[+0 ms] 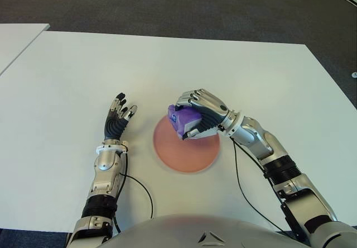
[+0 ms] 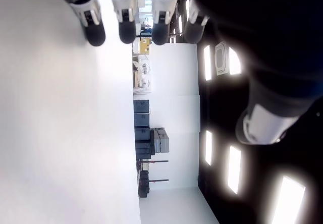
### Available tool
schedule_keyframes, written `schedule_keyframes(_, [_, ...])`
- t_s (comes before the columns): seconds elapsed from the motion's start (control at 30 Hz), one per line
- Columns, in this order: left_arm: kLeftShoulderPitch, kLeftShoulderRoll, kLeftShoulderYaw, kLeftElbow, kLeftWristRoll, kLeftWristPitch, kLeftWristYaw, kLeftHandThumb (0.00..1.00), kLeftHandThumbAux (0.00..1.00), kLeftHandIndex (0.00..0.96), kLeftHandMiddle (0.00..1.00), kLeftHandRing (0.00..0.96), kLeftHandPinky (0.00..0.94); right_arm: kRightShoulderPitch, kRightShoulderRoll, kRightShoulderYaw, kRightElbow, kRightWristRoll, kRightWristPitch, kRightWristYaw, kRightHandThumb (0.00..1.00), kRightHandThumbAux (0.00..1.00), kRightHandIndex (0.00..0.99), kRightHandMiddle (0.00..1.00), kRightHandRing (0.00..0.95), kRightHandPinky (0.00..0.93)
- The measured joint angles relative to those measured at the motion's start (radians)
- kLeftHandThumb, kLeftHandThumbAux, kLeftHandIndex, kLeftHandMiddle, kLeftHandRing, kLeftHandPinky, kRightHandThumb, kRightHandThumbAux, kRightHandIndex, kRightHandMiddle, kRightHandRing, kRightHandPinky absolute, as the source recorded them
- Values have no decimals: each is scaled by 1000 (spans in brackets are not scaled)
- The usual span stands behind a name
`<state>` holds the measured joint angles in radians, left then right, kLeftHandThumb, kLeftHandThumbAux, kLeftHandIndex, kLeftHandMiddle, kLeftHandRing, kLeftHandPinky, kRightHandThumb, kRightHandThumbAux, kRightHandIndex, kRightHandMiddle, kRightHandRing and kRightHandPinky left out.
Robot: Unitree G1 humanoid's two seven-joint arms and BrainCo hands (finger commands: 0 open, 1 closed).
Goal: Put the tissue paper into the plate.
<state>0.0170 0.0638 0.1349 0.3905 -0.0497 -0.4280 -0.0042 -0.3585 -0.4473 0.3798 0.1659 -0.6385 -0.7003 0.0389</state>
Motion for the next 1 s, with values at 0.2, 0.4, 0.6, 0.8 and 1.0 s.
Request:
schedule_keyframes(0.2, [0,0,0,0,0,0,-1,0,575,10,9,0,0,2,11,13,14,1,-20,2,853,680,396,537,831,818])
schedule_keyframes(0.4, [0,1,-1,0,0,0,-10,0,573,8,4,0,0,2,17,20,26,1,-43,2,852,680,396,536,833,821])
schedule_keyframes(0.6, [0,1,0,0,-1,0,-12,0,574,5,9,0,0,2,17,36,32,15,-57,23,853,680,398,537,817,792])
schedule_keyframes(0.8, [-1,0,-1,0,-6,2,-13,0,579,5,15,0,0,10,26,62,35,151,-57,140,839,683,390,546,654,617])
schedule_keyframes(1.0, [-1,0,-2,0,-8,2,-13,0,575,7,9,0,0,9,27,84,36,256,-67,250,527,646,343,468,451,391])
